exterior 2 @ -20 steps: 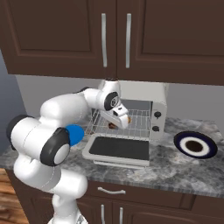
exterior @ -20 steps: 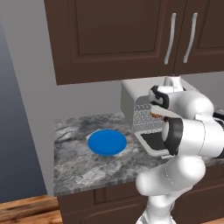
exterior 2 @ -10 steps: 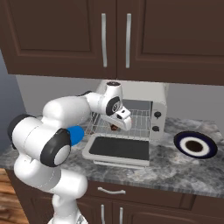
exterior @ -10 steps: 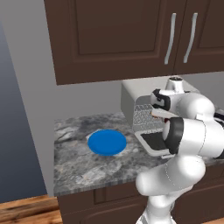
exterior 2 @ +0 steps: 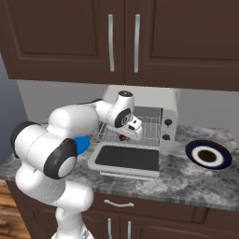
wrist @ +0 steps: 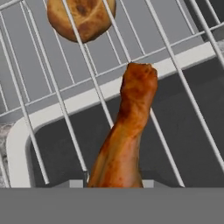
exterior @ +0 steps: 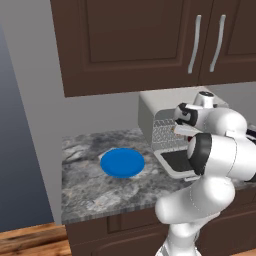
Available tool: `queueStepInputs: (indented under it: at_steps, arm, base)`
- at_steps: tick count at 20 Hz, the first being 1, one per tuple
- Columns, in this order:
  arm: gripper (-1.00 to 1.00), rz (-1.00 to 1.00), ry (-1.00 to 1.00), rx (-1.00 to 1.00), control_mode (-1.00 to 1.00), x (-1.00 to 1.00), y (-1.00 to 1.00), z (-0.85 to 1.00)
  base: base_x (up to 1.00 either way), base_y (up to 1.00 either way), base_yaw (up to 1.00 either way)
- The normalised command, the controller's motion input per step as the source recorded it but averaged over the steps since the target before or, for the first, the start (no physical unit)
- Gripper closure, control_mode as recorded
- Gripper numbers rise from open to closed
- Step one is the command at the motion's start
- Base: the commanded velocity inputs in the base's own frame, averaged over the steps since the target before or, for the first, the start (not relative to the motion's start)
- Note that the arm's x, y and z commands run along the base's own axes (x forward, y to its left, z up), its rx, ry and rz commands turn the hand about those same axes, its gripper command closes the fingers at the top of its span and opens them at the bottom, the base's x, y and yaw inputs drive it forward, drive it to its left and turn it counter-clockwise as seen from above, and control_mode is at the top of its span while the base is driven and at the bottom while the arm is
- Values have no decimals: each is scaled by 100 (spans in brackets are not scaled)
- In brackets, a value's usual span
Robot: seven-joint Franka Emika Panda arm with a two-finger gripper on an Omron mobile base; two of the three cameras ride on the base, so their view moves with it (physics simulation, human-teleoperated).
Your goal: Open the toaster oven door. Place the bread on the bottom rack in the toaster oven and place the chicken drumstick on the top rack.
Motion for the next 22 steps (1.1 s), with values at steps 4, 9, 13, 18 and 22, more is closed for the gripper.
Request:
queueStepInputs:
  at_steps: [4, 9, 13, 18, 22]
  arm:
    - [100, 10, -4, 3, -100, 21, -1, 0]
    - [100, 8, -1, 1, -100, 3, 0, -12]
    - [100, 6, -1, 0, -100, -1, 0, -17]
    - [-100, 1, -3, 0, -100, -1, -5, -4]
    - [-100, 0, -4, 0, -100, -2, -8, 0]
  base:
    - [0, 0, 0]
    - [0, 0, 0]
    - [0, 0, 0]
    - [0, 0, 0]
    - [0, 0, 0]
